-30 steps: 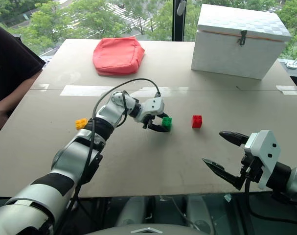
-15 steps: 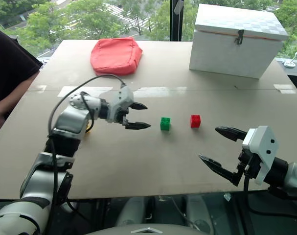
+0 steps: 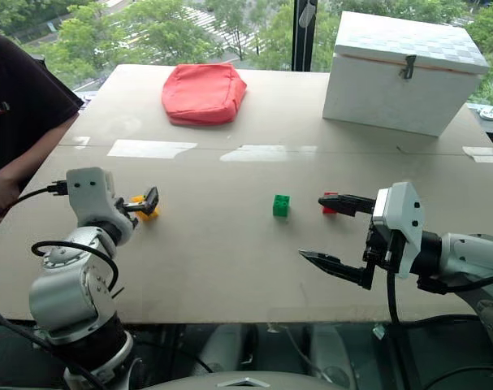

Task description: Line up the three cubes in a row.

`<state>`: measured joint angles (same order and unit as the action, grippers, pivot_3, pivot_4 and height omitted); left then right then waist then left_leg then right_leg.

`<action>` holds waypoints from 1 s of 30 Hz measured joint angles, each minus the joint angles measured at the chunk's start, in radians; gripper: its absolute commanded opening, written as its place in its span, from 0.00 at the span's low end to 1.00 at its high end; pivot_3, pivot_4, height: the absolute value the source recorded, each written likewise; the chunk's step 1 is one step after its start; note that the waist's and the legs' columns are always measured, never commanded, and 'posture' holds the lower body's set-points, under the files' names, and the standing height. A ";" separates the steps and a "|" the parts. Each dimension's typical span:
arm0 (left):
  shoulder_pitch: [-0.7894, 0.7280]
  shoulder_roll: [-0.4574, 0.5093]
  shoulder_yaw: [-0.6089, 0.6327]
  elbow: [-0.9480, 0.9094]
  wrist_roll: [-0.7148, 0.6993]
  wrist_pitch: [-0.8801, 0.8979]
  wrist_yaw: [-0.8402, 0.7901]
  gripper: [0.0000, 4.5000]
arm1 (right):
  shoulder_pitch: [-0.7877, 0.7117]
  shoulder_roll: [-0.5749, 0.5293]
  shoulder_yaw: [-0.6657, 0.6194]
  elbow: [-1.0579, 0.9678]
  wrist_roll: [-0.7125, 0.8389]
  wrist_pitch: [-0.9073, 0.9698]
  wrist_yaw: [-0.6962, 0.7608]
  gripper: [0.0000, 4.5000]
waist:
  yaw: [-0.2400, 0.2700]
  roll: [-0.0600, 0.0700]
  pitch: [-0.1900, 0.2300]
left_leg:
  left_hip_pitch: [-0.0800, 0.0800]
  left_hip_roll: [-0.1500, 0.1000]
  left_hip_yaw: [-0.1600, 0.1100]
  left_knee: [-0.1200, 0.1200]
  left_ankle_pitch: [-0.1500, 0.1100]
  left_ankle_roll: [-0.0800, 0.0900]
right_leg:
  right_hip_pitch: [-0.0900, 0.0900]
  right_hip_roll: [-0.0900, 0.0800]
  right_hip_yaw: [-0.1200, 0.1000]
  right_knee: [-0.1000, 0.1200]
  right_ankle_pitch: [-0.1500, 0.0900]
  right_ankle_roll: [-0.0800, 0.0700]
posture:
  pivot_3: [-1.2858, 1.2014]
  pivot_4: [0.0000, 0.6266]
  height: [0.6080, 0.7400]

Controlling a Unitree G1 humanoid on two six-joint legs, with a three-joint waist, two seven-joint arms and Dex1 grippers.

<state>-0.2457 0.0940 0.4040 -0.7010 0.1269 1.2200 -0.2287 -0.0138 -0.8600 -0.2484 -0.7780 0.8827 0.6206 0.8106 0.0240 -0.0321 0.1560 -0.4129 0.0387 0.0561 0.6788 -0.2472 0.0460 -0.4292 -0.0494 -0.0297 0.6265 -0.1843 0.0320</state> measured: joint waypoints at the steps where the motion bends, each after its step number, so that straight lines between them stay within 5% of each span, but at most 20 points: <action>1: 0.001 -0.022 -0.001 0.006 -0.002 -0.005 0.024 0.99 | -0.008 -0.003 0.001 0.013 0.000 0.000 0.013 1.00 | -0.001 0.000 0.000 | 0.000 0.000 0.000 0.000 0.000 0.000 | 0.000 0.000 0.000 0.000 0.000 0.000 | 0.52 0.24 1.00; 10: 0.036 -0.099 -0.018 0.131 -0.025 -0.196 0.162 0.99 | -0.041 -0.046 0.002 0.055 -0.002 0.000 0.073 1.00 | -0.008 0.000 0.000 | 0.000 0.000 0.000 0.000 0.000 0.000 | 0.000 0.001 0.000 0.000 0.000 0.000 | 0.52 0.24 1.00; 19: 0.055 -0.097 -0.025 0.260 -0.041 -0.398 0.246 0.28 | -0.037 -0.052 -0.001 0.049 0.000 0.007 0.053 1.00 | -0.008 0.000 0.000 | -0.001 0.000 0.000 0.000 0.000 0.000 | 0.000 0.000 0.000 0.000 0.000 -0.001 | 0.52 0.24 1.00; 26: 0.079 -0.006 -0.030 0.324 -0.112 -0.486 0.171 0.29 | -0.004 -0.051 -0.009 0.023 0.007 0.010 0.021 1.00 | -0.009 0.000 0.000 | -0.001 0.001 0.000 0.000 0.000 0.000 | -0.001 0.000 0.000 0.000 0.000 -0.001 | 0.52 0.24 1.00; 30: 0.031 0.196 -0.053 0.443 -0.311 -0.547 -0.201 0.29 | 0.041 -0.038 -0.034 -0.008 0.007 0.010 -0.022 1.00 | -0.004 0.001 0.000 | -0.002 0.001 -0.002 0.000 0.000 0.000 | -0.002 -0.002 -0.004 0.000 0.000 -0.001 | 0.52 0.24 1.00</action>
<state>-0.2143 0.2902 0.3512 -0.2576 -0.1840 0.6734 -0.4293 0.0276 -0.8985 -0.2820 -0.7861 0.8892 0.6302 0.7887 0.0198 -0.0312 0.1562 -0.4144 0.0401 0.0545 0.6788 -0.2474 0.0457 -0.4308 -0.0509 -0.0334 0.6261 -0.1845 0.0312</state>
